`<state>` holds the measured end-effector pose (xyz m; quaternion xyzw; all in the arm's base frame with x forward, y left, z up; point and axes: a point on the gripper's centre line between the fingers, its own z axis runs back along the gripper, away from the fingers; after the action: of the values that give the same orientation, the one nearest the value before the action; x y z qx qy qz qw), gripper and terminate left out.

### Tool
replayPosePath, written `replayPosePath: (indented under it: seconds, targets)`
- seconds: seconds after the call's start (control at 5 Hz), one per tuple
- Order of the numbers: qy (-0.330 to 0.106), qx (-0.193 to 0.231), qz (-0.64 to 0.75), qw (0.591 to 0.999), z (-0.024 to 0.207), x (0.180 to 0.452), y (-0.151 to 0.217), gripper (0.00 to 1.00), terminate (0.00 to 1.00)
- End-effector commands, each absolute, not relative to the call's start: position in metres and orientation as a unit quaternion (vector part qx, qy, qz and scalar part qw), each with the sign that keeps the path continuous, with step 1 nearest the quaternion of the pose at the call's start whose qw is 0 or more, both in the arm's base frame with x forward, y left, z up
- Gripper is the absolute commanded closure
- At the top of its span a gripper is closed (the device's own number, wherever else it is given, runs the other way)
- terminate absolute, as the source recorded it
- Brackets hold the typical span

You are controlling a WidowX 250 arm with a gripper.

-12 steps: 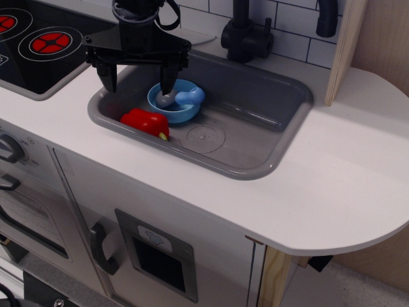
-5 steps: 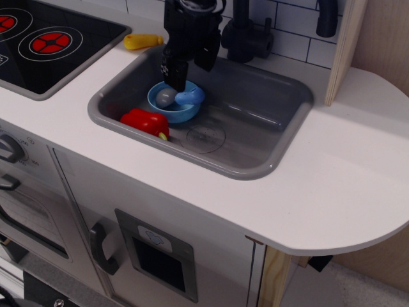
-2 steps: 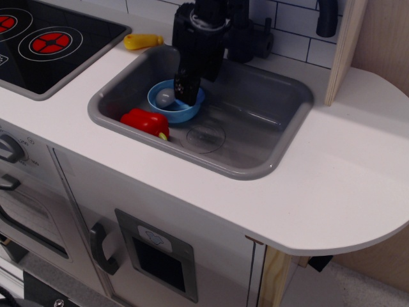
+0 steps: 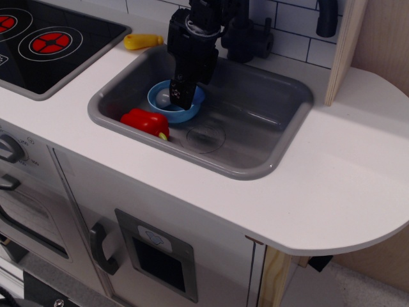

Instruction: Take spoon out of bowl sink

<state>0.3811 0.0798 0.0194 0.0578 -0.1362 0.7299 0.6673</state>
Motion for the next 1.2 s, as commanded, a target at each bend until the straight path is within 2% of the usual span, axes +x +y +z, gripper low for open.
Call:
replayPosePath:
  seconds: [0.0, 0.2, 0.6, 1.0]
  targets:
    - [-0.160, 0.053, 0.728, 0.665, 0.026, 0.385, 0.083, 0.00, 0.00]
    - [-0.154, 0.063, 0.726, 0.667, 0.021, 0.386, 0.082, 1.00, 0.00]
    - [-0.167, 0.059, 0.724, 0.666, 0.033, 0.387, 0.081, 1.00, 0.00]
    - [-0.157, 0.035, 0.730, 0.664, 0.059, 0.390, 0.083, 1.00, 0.00]
